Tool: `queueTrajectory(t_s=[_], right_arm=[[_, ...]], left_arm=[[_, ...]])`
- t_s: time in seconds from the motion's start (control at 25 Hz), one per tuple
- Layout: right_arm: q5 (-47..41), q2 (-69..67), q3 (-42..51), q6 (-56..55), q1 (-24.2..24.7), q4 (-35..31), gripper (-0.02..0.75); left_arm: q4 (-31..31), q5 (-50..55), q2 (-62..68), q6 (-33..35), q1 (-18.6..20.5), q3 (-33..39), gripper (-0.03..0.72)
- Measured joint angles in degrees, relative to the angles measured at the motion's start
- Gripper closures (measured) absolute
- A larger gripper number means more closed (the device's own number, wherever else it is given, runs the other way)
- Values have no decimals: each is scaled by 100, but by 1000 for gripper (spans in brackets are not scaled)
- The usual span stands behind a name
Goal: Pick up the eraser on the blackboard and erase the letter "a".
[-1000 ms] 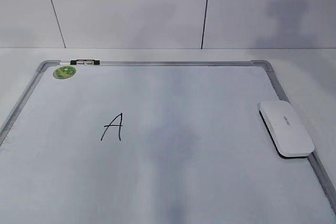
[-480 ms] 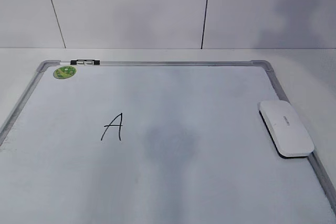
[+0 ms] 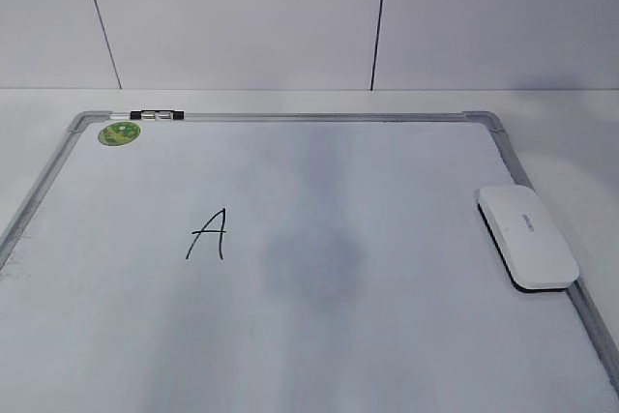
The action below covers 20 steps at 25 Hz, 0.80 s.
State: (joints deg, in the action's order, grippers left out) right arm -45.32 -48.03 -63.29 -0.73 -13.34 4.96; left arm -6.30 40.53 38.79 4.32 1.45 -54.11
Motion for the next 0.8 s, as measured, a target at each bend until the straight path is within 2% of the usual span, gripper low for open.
queueTrajectory(t_s=[0.32, 0.6, 0.8], right_arm=[[18, 1333, 1095, 0, 0, -118, 157], [-330, 2223, 1740, 0, 0, -231, 158], [-437, 2886, 2162, 9, 0, -349, 158]], left_arm=[[-10, 641, -785, 0, 0, 879, 204], [-10, 1278, -1674, 0, 0, 1562, 200], [-102, 1629, -2231, 0, 0, 1758, 120]])
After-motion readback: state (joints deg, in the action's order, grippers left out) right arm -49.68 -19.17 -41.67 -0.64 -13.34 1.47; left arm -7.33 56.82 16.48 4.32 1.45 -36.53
